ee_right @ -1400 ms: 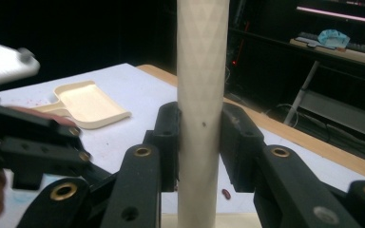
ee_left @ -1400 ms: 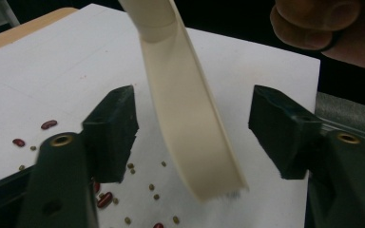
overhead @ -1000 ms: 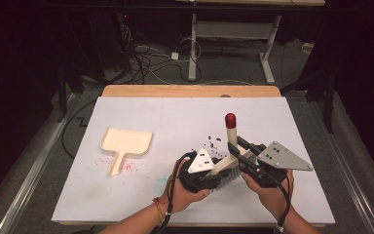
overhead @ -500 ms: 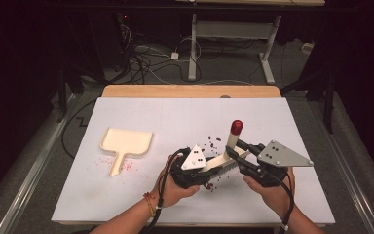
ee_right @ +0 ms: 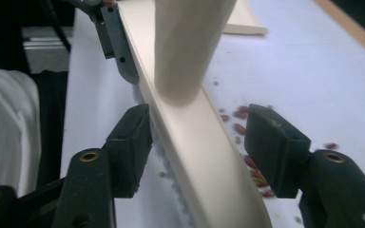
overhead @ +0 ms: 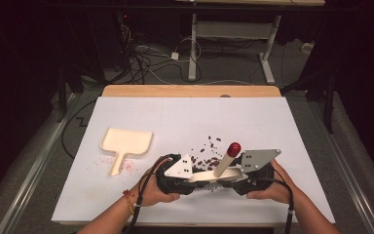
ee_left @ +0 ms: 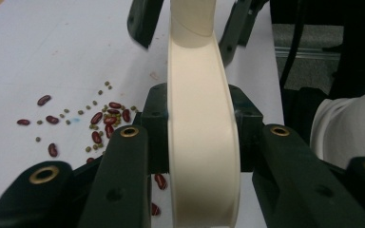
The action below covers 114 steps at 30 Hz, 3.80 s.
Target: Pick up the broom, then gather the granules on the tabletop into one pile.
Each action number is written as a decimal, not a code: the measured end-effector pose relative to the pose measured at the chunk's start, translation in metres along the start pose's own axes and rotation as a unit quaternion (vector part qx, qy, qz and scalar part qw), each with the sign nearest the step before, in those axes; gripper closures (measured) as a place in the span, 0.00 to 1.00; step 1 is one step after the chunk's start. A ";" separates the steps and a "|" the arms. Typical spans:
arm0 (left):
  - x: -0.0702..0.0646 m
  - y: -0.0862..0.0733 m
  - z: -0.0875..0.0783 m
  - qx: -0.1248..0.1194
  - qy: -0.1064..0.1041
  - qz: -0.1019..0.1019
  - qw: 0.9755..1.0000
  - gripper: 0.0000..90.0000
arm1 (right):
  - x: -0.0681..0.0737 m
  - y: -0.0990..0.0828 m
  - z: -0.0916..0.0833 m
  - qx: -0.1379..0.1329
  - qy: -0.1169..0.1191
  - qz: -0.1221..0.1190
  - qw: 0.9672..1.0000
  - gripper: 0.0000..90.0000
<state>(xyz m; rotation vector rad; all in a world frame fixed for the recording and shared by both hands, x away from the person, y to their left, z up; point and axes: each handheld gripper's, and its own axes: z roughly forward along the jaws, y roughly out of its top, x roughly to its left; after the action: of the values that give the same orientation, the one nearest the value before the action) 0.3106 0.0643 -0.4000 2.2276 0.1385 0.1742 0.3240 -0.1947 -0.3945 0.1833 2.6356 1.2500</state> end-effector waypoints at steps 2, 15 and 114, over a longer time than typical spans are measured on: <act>0.000 0.001 0.001 -0.002 -0.011 0.004 1.000 0.73 | 0.002 0.000 0.007 0.002 0.034 -0.001 0.999 0.60; 0.004 -0.006 -0.019 -0.021 0.086 -0.009 0.996 0.33 | 0.001 0.001 0.000 0.008 0.018 0.002 1.000 0.75; -0.014 -0.128 -0.075 0.066 0.280 -0.108 0.952 0.20 | -0.052 -0.003 0.067 0.116 -0.208 -0.008 0.971 0.75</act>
<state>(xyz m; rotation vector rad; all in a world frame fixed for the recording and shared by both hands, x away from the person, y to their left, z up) 0.2790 0.1985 -0.4559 2.2178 0.7165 0.6917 0.3912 -0.1565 -0.4305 0.4111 2.3968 0.7885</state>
